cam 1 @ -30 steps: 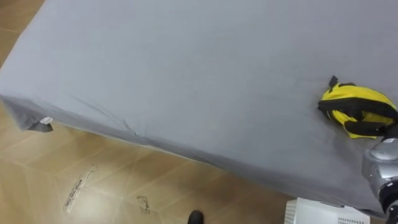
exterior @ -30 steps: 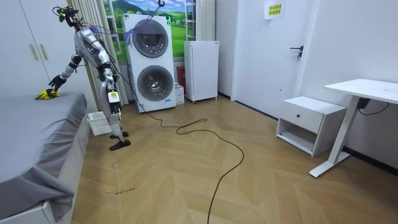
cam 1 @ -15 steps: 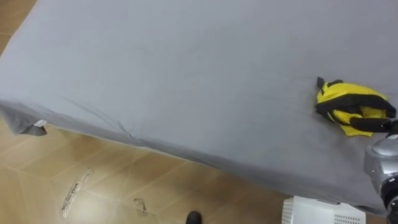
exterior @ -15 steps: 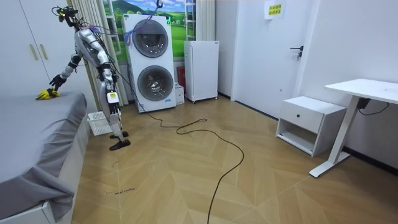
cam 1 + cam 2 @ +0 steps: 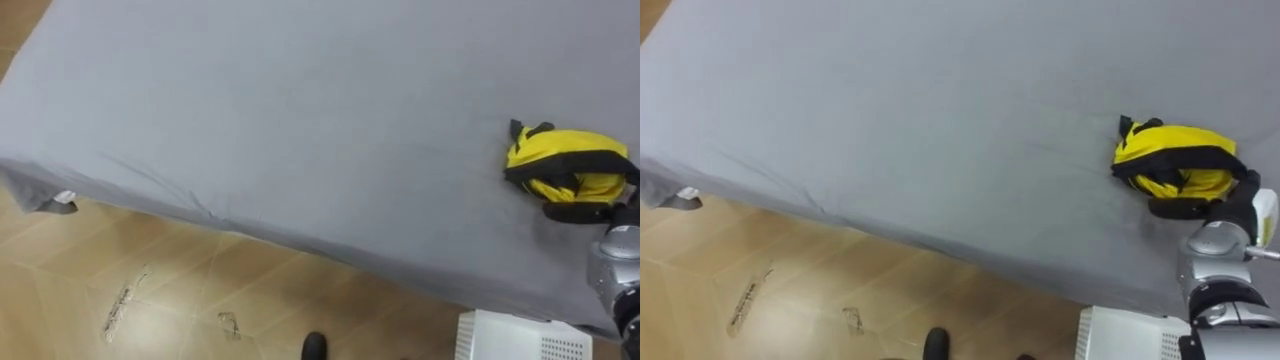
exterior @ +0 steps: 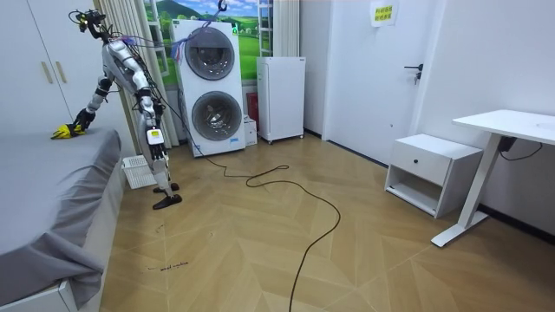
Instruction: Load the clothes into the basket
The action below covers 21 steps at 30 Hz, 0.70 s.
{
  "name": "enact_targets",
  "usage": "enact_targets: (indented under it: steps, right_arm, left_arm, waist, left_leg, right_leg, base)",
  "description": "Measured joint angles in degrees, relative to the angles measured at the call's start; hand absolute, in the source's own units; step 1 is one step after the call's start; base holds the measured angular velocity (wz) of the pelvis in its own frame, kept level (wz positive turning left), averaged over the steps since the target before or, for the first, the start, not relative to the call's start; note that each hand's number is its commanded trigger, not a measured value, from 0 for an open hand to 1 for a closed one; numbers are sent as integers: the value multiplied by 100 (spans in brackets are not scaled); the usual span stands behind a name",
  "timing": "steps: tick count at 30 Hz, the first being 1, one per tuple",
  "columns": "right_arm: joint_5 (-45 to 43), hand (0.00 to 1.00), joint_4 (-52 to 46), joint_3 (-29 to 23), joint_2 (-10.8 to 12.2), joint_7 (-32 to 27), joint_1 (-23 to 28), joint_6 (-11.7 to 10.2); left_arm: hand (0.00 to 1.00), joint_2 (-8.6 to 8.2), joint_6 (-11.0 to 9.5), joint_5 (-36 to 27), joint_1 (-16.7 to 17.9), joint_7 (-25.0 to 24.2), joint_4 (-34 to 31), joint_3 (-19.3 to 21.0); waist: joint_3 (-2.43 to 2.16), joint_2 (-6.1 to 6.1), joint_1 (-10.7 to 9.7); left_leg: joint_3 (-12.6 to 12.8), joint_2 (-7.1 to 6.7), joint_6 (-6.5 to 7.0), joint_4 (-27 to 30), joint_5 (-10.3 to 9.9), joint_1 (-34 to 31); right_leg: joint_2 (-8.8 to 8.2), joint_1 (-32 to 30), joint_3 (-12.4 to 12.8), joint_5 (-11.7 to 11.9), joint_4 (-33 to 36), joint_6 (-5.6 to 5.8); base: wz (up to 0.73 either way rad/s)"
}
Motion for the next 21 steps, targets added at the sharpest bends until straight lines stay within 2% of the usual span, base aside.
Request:
enact_targets:
  steps: [5, 9, 21]
  right_arm:
    - [-348, 100, -1, 7, -7, 155, -1, 1]
    - [-548, 100, -17, 29, -148, 225, -62, 1]
    - [-570, 100, -53, 64, -175, 433, -119, -1]
  left_arm:
    - [0, 1, 3, -30, -21, -123, 148, 0]
    - [0, 9, 3, -82, -62, -180, 153, -163]
    - [0, 4, -8, -108, -115, -276, 154, -286]
  waist:
    - [15, 33, -8]
    - [30, 88, 1]
    - [27, 203, 8]
  left_leg:
    - [-1, 1, 0, 14, 0, -57]
    - [-2, 8, 7, 36, 4, -199]
    - [-1, -2, 8, 94, 4, -388]
  right_leg:
    - [0, -21, 3, -2, -8, 4]
    - [-21, -167, 31, -2, 30, -1]
    - [16, -407, 195, -14, 135, -4]
  base:
    - [3]
    - [0]
    - [0]
